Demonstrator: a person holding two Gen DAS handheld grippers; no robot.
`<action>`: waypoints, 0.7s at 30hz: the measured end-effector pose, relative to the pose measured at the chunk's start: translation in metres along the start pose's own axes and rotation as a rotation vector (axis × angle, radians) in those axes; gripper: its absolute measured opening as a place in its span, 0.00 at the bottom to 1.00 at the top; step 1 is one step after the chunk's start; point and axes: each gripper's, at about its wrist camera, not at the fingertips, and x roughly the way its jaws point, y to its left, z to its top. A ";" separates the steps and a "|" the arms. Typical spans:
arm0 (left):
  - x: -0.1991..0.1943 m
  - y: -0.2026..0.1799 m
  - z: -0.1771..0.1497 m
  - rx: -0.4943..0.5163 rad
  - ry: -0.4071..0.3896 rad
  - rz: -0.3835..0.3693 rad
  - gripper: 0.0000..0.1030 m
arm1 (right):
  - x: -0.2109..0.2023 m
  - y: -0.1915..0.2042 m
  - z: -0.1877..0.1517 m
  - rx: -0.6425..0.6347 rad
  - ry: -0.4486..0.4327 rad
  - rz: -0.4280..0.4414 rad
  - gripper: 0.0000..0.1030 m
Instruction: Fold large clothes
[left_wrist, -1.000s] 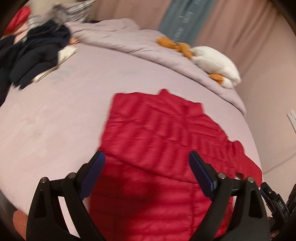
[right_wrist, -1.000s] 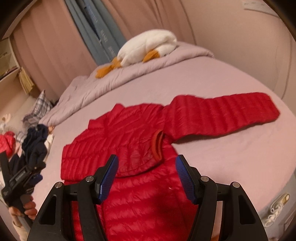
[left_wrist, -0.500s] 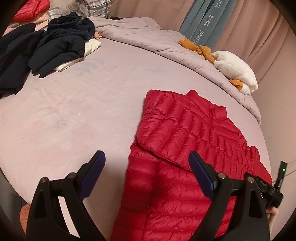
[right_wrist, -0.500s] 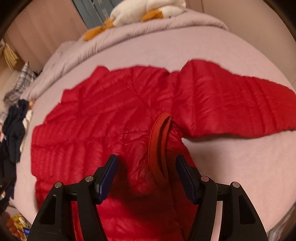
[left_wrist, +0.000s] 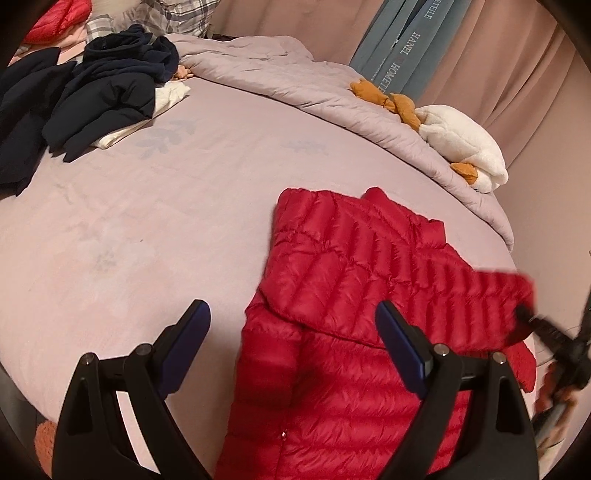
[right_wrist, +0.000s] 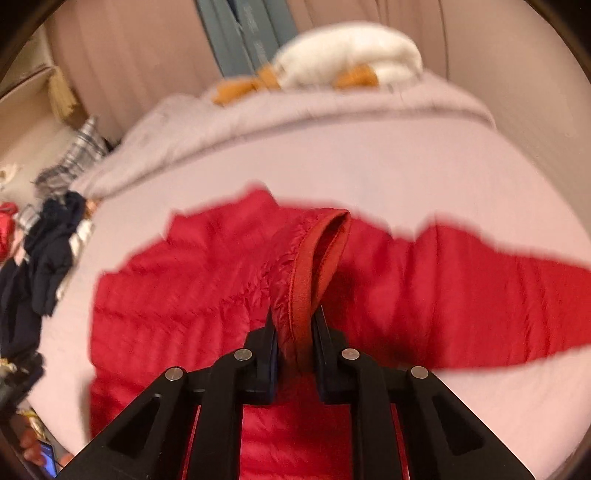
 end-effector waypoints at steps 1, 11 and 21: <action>0.002 0.000 0.003 -0.002 -0.002 -0.006 0.86 | -0.006 0.005 0.007 -0.013 -0.023 0.002 0.16; 0.063 -0.026 0.030 0.022 0.063 -0.084 0.41 | 0.011 0.008 0.046 -0.069 -0.092 -0.095 0.16; 0.135 -0.030 0.018 0.067 0.184 0.026 0.23 | 0.088 -0.034 0.011 0.040 0.108 -0.166 0.16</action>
